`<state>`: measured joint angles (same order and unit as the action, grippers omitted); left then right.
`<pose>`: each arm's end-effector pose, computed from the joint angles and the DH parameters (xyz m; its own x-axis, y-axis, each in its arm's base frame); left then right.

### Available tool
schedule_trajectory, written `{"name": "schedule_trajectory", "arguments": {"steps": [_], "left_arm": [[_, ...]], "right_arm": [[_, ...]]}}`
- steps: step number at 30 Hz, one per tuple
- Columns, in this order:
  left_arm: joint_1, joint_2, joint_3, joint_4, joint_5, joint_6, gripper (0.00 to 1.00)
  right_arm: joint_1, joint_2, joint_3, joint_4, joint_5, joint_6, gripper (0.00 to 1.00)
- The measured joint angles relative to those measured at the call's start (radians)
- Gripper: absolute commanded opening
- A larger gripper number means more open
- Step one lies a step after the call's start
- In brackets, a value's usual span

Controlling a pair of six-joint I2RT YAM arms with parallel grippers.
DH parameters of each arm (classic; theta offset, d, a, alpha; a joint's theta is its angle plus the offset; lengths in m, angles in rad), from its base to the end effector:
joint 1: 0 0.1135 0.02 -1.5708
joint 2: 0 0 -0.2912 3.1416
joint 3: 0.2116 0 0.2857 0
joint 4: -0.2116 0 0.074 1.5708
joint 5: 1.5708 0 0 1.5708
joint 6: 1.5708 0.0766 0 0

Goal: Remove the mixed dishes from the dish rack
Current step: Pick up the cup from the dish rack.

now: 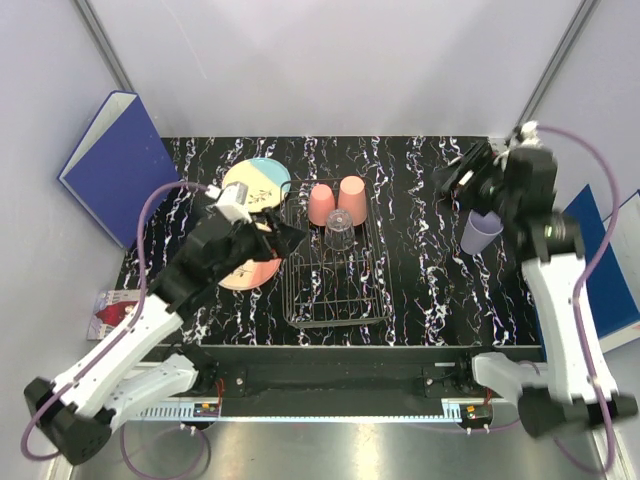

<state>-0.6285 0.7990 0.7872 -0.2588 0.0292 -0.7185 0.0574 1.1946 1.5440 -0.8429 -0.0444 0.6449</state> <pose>0.1945 -0.1441 0.3386 -0.5646 -0.4030 -0.7203 0.3172 0.6997 -0.6402 0.2868 0.0199 0.4650 -0.4358 0.5765 -0.6912 0.2073 0.8116 0.5462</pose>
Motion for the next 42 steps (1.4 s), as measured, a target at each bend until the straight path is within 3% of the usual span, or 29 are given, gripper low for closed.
{"name": "schedule_trajectory", "arguments": {"steps": [5, 11, 20, 28, 42], "left_arm": [[0.0, 0.208, 0.161, -0.047, -0.052, 0.109, 0.99], [0.0, 0.512, 0.424, -0.09, -0.14, 0.211, 0.99], [-0.003, 0.792, 0.554, -0.132, -0.187, 0.237, 0.99], [-0.082, 0.878, 0.556, -0.138, -0.178, 0.183, 0.99], [-0.093, 1.017, 0.615, -0.106, -0.164, 0.142, 0.99]], "right_arm": [[0.101, -0.307, -0.435, 0.328, -0.137, -0.042, 0.94], [0.106, -0.398, -0.68, 0.509, -0.171, -0.037, 0.98], [0.12, -0.491, -0.671, 0.498, -0.233, -0.047, 1.0], [0.121, -0.508, -0.702, 0.493, -0.238, -0.05, 1.0], [0.126, -0.484, -0.708, 0.477, -0.239, -0.05, 1.0]]}}
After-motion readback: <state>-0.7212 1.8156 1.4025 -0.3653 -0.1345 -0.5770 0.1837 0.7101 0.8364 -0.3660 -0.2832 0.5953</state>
